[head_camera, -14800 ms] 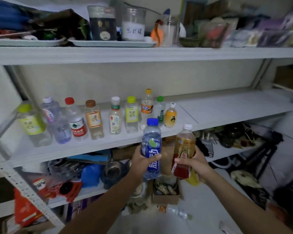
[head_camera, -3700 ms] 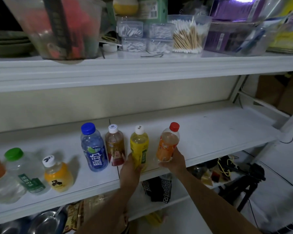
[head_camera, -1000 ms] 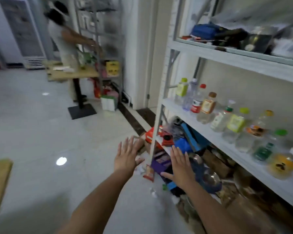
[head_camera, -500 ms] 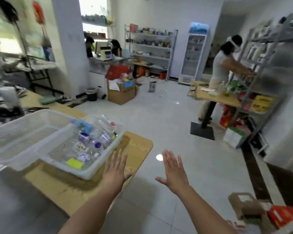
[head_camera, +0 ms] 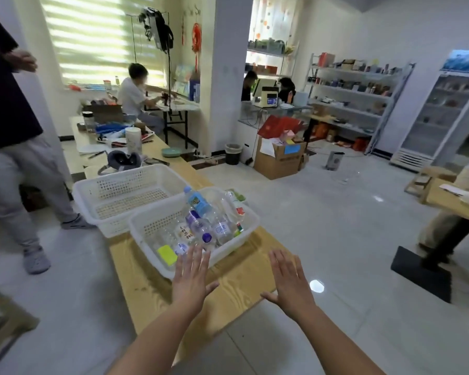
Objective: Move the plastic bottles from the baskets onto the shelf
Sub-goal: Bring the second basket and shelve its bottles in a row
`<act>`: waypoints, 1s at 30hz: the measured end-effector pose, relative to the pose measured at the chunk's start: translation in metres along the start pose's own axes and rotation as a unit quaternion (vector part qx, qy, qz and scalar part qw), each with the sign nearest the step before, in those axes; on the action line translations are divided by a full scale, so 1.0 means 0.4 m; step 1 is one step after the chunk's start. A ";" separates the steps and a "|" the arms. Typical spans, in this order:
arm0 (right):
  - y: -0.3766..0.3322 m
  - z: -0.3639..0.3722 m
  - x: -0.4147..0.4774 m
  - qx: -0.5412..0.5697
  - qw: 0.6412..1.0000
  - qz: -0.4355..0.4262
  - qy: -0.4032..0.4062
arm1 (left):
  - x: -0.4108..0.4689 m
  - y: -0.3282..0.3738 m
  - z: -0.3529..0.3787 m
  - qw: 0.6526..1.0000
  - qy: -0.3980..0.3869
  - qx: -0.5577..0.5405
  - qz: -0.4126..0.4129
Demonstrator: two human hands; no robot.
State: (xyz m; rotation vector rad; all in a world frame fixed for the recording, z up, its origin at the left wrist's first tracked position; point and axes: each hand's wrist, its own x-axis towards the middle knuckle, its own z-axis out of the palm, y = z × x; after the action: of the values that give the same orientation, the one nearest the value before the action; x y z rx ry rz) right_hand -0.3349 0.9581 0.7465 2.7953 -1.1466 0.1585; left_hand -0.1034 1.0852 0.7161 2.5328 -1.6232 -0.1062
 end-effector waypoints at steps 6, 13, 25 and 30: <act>0.059 0.060 0.072 0.014 0.999 -0.026 -0.046 | 0.016 0.003 0.046 0.999 0.021 0.018 -0.040; 0.032 0.076 0.297 -0.024 0.989 -0.130 -0.061 | 0.149 -0.062 0.002 0.979 0.026 0.129 -0.157; -0.041 0.108 0.754 -0.017 0.981 -0.177 -0.083 | 0.509 -0.215 -0.050 0.978 -0.010 0.133 -0.157; -0.083 0.138 0.831 -0.053 0.969 -0.216 -0.105 | 0.558 -0.254 -0.009 0.978 -0.056 0.118 -0.163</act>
State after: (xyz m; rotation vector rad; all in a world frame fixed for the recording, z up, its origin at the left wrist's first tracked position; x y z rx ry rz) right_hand -0.0732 0.7433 0.7363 2.9313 -0.5299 -0.2364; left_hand 0.0818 0.9245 0.7072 3.0100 -1.3081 -0.0957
